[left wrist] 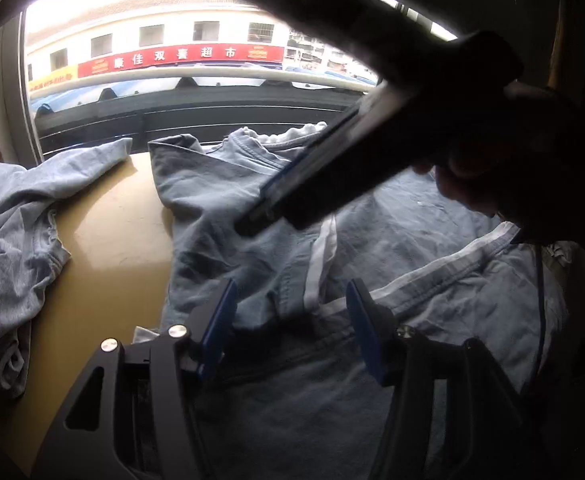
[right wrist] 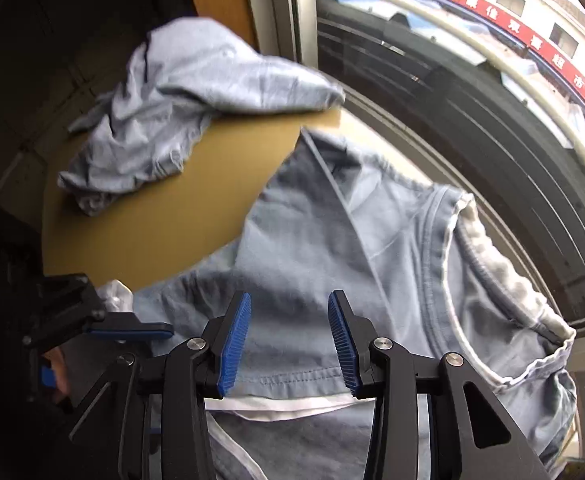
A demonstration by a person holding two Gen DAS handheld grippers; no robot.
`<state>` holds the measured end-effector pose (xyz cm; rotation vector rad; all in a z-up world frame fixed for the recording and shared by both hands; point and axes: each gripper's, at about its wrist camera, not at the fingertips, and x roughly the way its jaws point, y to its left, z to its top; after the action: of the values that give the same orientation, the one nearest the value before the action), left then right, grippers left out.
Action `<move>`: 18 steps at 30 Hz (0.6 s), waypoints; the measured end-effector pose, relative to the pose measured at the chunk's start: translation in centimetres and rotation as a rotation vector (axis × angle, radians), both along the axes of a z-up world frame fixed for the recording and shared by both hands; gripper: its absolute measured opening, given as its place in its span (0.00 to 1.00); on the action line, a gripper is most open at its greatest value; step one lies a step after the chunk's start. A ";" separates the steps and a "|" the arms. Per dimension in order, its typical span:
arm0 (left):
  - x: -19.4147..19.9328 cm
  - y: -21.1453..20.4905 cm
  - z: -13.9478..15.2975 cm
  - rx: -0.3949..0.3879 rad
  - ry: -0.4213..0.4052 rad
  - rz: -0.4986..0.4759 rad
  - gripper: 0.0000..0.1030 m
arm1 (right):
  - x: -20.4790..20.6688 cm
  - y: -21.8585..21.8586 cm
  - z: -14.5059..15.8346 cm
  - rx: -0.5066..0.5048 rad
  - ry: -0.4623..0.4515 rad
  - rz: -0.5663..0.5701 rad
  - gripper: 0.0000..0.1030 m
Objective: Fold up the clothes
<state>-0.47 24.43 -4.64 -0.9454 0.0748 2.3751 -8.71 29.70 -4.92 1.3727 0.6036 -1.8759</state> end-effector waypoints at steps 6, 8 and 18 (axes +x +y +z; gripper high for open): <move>-0.7 0.1 -0.5 -0.024 -0.054 0.006 0.57 | -1.8 0.2 -2.0 -0.014 0.067 -0.125 0.79; -1.3 0.0 -0.8 -0.028 -0.088 0.026 0.56 | -1.3 -1.0 -2.1 -0.049 0.084 -0.104 0.81; -1.1 -0.4 -1.2 -0.185 -0.057 0.131 0.64 | 5.0 19.1 3.2 -0.131 0.233 -0.521 0.81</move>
<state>-1.57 24.02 -5.85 -1.1349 0.2210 2.4917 -3.66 48.79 -1.76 1.3196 0.2341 -2.4658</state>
